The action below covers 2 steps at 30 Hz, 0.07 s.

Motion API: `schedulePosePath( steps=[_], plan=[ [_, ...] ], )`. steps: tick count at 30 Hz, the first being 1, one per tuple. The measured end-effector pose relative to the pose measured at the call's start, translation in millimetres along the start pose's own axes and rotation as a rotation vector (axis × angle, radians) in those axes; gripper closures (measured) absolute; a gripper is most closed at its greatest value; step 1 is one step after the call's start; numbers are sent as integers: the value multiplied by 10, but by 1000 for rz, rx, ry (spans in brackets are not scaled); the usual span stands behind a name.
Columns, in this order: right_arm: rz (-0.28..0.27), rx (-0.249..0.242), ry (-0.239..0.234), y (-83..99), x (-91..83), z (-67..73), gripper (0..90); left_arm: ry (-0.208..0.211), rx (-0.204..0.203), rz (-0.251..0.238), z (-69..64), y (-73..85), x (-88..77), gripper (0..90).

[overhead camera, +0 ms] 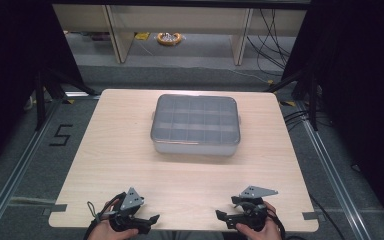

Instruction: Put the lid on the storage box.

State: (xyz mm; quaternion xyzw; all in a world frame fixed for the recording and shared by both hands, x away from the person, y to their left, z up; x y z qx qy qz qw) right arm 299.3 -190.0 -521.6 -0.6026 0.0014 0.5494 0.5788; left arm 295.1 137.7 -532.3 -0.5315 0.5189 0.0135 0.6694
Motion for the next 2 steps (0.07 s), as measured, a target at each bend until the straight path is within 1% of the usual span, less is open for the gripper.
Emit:
schedulePosePath(
  steps=[1, 2],
  plan=[
    [-3, 1, 2, 0, 0, -4, 201, -3, -21, -2, 0, 2, 4, 205],
    [-3, 3, 2, 0, 1, -8, 202, -6, -10, 7, 20, 6, 2, 205]
  ],
)
Point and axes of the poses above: each handheld gripper's, and its own axes: x roughly forward along the jaws, y roughly out of its underside, z roughly to its left, the point moved 4 cm from there along x, roughly forward along the jaws, and after that the axes turned 3 degrees about -x, right-handed, at the moved point
